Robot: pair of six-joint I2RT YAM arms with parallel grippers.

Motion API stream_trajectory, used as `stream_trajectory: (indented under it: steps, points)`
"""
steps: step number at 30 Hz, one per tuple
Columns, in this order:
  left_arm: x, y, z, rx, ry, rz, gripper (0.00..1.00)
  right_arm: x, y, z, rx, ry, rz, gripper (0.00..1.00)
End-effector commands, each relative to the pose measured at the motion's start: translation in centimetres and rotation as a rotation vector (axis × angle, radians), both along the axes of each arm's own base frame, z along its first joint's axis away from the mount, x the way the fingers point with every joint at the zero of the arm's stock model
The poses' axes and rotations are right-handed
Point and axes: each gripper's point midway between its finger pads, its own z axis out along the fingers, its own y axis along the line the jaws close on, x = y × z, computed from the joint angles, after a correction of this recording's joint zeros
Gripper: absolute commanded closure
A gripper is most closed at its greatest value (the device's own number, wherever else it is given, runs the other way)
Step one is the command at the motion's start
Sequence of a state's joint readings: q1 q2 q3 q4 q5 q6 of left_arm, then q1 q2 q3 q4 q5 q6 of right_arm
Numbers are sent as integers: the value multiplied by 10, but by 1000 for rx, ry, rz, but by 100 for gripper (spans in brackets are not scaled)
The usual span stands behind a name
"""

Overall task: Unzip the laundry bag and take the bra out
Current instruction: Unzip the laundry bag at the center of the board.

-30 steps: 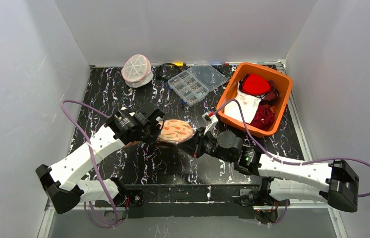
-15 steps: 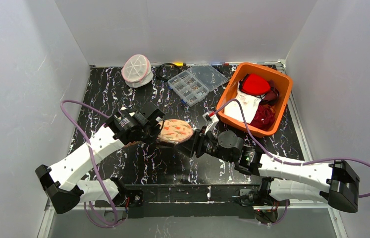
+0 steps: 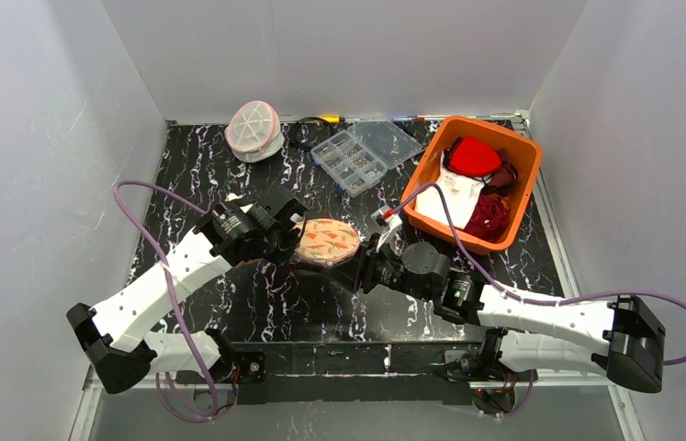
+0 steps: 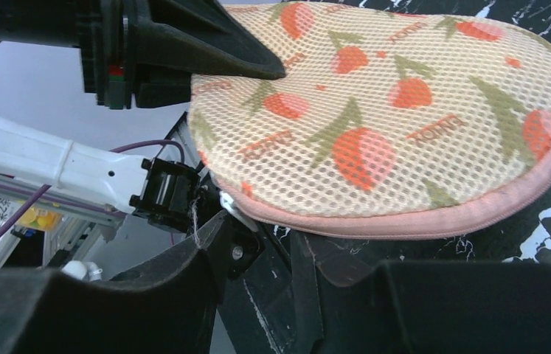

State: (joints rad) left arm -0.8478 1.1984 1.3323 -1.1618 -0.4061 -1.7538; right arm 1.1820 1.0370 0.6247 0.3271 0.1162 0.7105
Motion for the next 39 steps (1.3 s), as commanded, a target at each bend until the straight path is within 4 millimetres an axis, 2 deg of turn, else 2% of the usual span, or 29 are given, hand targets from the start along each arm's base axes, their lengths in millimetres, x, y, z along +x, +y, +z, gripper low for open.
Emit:
stream_trajectory:
  steps: [1, 6, 14, 19, 30, 39]
  points:
    - [0, 7, 8, 24, -20, 6, 100, -1, 6, 41, 111, -100, 35, 55]
    - [0, 10, 9, 0, -30, 47, 100, -7, -1, 48, 170, -131, 47, 41]
    - [3, 0, 11, -27, -15, 49, 100, -6, -4, 56, 226, -126, 32, 39]
    - [3, -1, 13, -32, -13, 49, 100, -6, -4, 57, 229, -127, 28, 41]
    - [1, -3, 11, -33, -2, 38, 100, 2, -7, 54, 222, -114, -17, 60]
    - [1, -3, 10, -24, 0, 33, 100, 8, -8, 50, 199, -104, -53, 70]
